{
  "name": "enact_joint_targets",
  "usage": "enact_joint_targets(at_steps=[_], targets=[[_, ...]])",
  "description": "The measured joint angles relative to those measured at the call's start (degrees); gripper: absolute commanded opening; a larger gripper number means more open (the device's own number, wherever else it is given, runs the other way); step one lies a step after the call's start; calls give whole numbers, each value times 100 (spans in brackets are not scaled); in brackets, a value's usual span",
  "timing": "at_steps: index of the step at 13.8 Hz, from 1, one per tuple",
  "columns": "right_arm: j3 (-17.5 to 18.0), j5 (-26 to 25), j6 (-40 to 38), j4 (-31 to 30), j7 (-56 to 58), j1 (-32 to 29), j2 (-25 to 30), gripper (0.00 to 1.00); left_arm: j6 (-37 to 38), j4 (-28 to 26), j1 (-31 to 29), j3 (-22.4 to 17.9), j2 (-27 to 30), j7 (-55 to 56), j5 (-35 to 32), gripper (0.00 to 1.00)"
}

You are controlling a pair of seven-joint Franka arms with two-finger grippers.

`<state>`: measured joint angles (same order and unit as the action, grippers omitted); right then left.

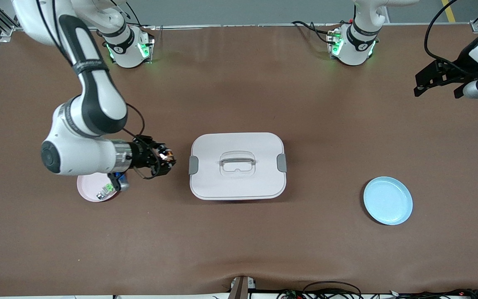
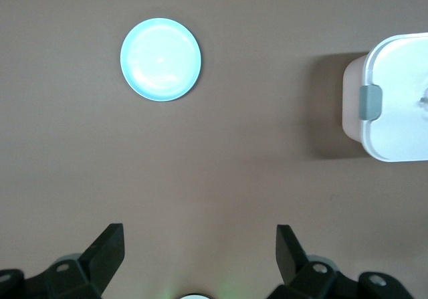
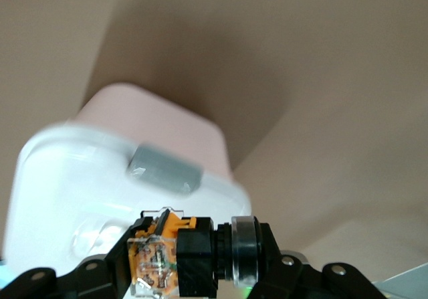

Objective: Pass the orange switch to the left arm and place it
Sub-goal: 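Lift the switch over the white box while the left gripper approaches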

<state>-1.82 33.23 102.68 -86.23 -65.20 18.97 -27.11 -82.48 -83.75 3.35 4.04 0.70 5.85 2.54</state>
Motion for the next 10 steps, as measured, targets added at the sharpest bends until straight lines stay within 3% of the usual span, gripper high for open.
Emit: enact_joint_targets(at_steps=[3, 7, 10], targets=[[-2, 156, 31, 405, -830, 336, -17, 0, 2, -1, 16, 77, -5, 442, 388, 100], [-3, 633, 34, 983, -1637, 523, -55, 0, -1, -7, 68, 680, -106, 1267, 920, 100], [-1, 716, 246, 1531, -2412, 853, -254, 0, -116, -7, 137, 816, -256, 1375, 1344, 100]])
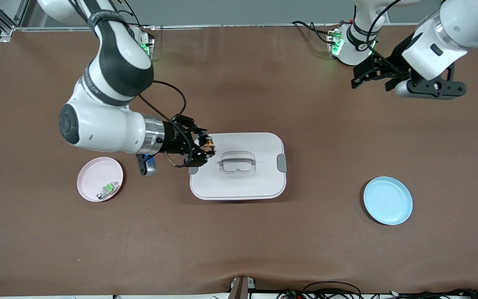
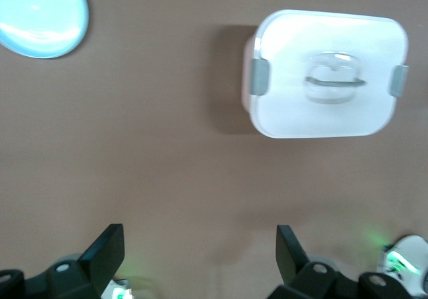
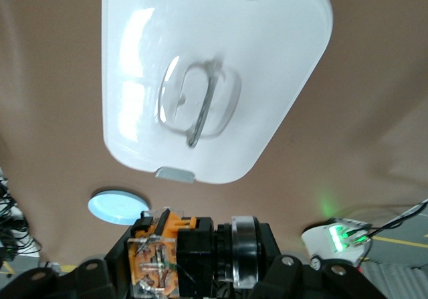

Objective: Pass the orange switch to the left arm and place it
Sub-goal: 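Lift the switch over the white box while the left gripper approaches, then grasp the switch with the left gripper above the white box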

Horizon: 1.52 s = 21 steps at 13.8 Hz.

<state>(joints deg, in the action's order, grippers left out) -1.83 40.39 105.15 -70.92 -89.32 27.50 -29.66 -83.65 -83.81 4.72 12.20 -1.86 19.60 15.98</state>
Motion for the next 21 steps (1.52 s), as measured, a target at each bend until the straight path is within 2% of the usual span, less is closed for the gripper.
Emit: enact_joint_targets(at_steps=[4, 11, 12, 13, 17, 18, 21], targets=[[-2, 1, 790, 565, -768, 575, -509, 0, -324, -10, 355, 12, -95, -5, 407, 100], [45, 96, 990, 975, -1474, 659, -687, 0, -1278, -40, 670, 21, -524, -4, 1164, 100], [114, 101, 1124, 983, -1614, 661, -687, 0, -1426, -40, 706, 21, -598, -4, 1255, 88], [187, 101, 1225, 984, -1726, 664, -687, 0, -1587, -40, 732, 21, -671, -9, 1358, 82], [355, 104, 1390, 997, -1990, 682, -689, 0, -2128, -38, 725, 19, -920, -401, 1940, 85], [366, 107, 1440, 1020, -2055, 694, -690, 0, -2223, -38, 710, 16, -962, -471, 2020, 89], [384, 107, 1631, 1152, -2265, 744, -690, 0, -2545, -37, 697, 10, -1077, -607, 2170, 90]])
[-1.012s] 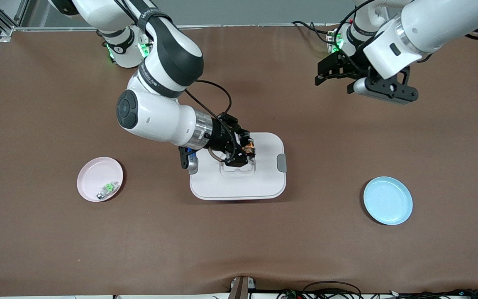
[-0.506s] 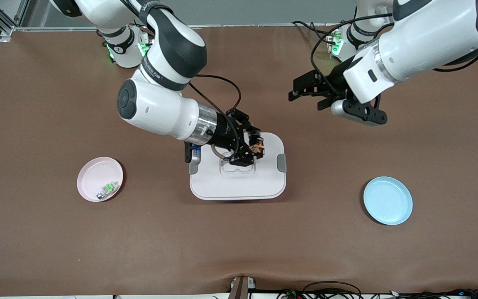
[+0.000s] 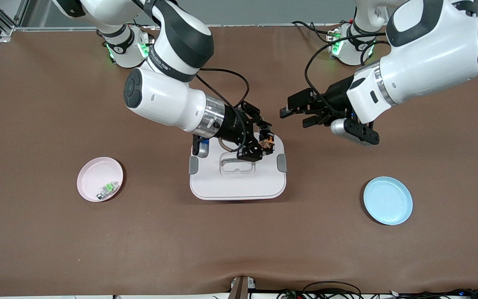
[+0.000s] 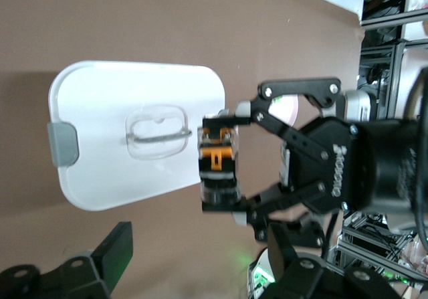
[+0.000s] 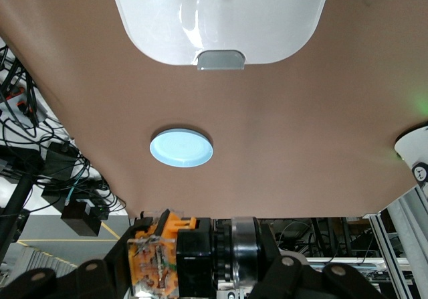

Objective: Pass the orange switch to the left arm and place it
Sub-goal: 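Grasp the switch with the left gripper above the white box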

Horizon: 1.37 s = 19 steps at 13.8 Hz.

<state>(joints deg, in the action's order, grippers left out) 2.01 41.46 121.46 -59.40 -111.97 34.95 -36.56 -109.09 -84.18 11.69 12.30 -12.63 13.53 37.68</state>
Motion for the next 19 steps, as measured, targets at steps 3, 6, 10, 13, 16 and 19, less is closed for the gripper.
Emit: enact_joint_targets(at_steps=[3, 6, 10, 13, 16, 19], targets=[[25, 17, 142, 112, -153, 11, 0, 0, -419, 0, 11, 1, -160, -62, 251, 87], [159, 24, 302, 164, -270, 22, 0, 0, -600, 2, 21, 1, -291, -168, 421, 85], [190, 25, 338, 245, -349, 28, -5, 0, -657, 39, 43, 18, -352, -208, 483, 41], [192, 25, 335, 245, -350, 38, -33, 0, -670, 129, 70, 39, -351, -208, 483, 17], [192, 25, 358, 248, -351, 42, -34, 0, -670, 136, 70, 34, -351, -217, 483, 0], [192, 25, 407, 248, -351, 52, -37, 0, -670, 147, 67, 27, -351, -230, 483, 0]])
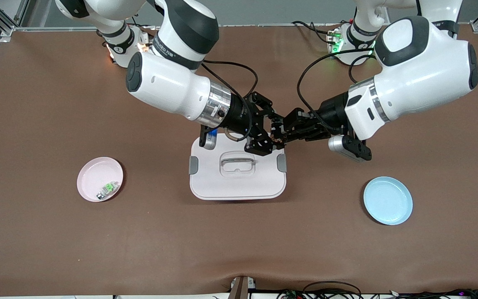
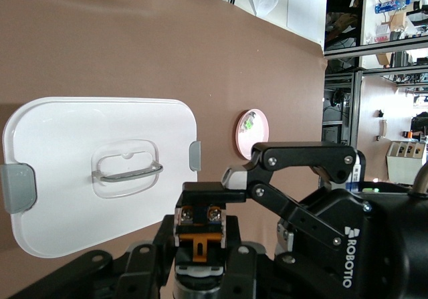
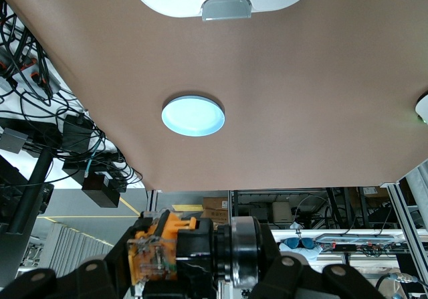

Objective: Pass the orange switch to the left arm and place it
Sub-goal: 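Grasp the switch with the left gripper above the white box, then carry the switch to the blue plate while the right gripper withdraws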

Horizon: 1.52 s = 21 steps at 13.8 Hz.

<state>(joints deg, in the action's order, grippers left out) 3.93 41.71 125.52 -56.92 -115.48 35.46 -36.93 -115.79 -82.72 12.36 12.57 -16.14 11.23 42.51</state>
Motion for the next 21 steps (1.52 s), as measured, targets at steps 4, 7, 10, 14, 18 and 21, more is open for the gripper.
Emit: enact_joint_targets(at_steps=[4, 7, 10, 14, 18, 21], targets=[[0, 0, 26, 0, 0, 12, -13, 9, 17, 2, -1, -5, 0, -3, -42, 0], [1, 1, 97, 0, 0, 34, -40, 100, 17, 9, -2, -3, 0, -3, -135, 0], [-10, 0, 198, 76, 0, 35, -39, 100, 124, -50, -37, -30, -6, 5, -259, 0], [-14, -4, 199, 109, 18, 35, -39, 100, 237, -67, -74, -82, -6, 3, -626, 0], [-58, -10, -71, 110, 541, 7, -39, 100, 739, -75, -245, -98, -11, 3, -1405, 0], [-109, -31, -901, 135, 1448, -176, -37, 100, 1307, -117, -452, -104, -29, -524, -2200, 0]])
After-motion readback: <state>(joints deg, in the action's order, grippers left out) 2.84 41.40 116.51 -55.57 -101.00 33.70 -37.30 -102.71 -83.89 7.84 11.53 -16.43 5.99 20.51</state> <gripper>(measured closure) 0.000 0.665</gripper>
